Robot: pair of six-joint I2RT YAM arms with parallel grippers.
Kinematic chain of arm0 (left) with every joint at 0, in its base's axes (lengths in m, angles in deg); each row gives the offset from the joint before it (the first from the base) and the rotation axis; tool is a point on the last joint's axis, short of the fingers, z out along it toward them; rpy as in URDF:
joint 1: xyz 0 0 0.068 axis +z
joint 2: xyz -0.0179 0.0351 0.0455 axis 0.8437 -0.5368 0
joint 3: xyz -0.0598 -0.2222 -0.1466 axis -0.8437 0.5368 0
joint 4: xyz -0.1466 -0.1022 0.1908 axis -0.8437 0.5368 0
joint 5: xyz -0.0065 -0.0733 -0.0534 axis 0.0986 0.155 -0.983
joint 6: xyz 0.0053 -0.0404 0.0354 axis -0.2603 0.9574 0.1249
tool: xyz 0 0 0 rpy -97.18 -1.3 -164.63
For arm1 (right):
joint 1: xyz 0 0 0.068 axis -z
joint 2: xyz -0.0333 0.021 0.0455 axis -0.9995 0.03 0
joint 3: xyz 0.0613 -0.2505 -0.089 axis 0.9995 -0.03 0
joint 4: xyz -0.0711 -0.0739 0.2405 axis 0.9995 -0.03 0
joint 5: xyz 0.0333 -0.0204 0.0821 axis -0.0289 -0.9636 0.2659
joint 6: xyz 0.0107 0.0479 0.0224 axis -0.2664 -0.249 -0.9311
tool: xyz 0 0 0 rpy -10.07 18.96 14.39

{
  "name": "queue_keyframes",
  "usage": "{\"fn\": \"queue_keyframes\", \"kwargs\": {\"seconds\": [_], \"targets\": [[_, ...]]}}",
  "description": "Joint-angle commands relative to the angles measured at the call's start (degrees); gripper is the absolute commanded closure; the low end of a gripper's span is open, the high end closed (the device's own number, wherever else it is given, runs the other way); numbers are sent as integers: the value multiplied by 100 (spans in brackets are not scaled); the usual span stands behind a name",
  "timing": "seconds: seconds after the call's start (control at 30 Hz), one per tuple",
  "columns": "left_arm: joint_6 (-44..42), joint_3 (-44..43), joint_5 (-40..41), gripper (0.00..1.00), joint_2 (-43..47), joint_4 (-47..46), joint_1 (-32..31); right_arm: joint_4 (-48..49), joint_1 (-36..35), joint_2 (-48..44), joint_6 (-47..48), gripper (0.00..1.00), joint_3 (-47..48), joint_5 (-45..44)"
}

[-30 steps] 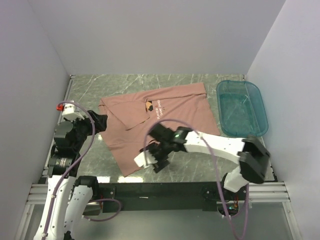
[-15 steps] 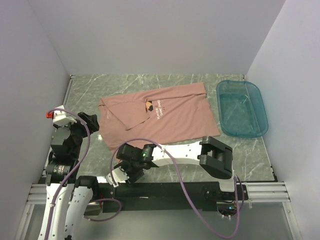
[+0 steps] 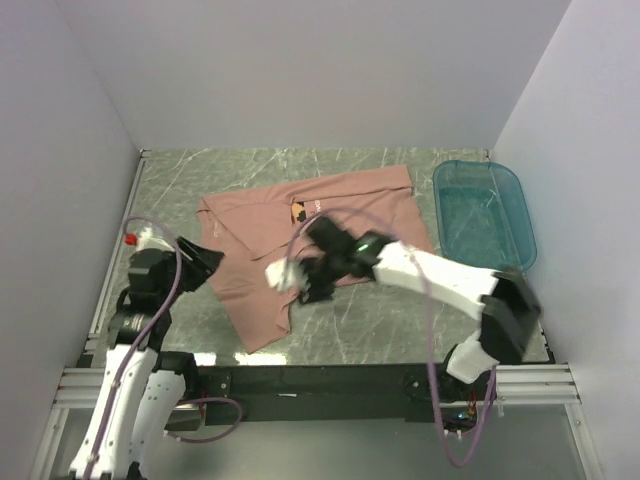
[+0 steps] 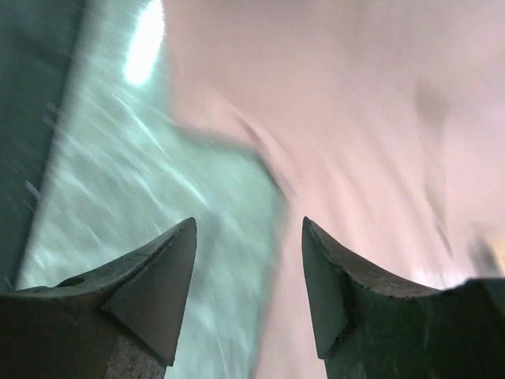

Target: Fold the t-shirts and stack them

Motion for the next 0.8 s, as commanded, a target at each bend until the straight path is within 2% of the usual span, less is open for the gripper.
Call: {"fn": "queue_keyframes", "kwargs": {"seconds": [0.0, 0.03, 0.07, 0.1, 0.2, 0.3, 0.37, 0.5, 0.77], "targets": [[1396, 505, -1547, 48, -549, 338, -21, -248, 1034, -936, -174, 37, -410, 621], [1545, 723, -2010, 56, -812, 338, -47, -213, 1272, -1216, -271, 37, -534, 709], [1581, 813, -2119, 56, -910, 408, -73, -160, 1735, -1358, -324, 37, -657, 718], [1608, 857, -2138, 57, -981, 496, -117, 6, 1905, -1490, -377, 37, -928, 710], [1774, 805, -1656, 54, -1148, 1067, -529, 357, 2729, -1903, -710, 35, -1246, 1007], [2143, 472, -866, 52, -1525, 1822, -1170, 350, 3180, -2018, -975, 35, -1177, 1464], [2459, 269, -348, 49, -1859, 2271, -1661, 411, 3243, -2062, -1054, 35, -1203, 1553], [2847, 198, 66, 49, -2387, 2570, -2340, 500, 3252, -2071, -1133, 35, -1282, 1597], [3454, 119, 314, 54, -2870, 2738, -3456, 526, 3296, -2001, -1265, 35, -1265, 1650]]}}
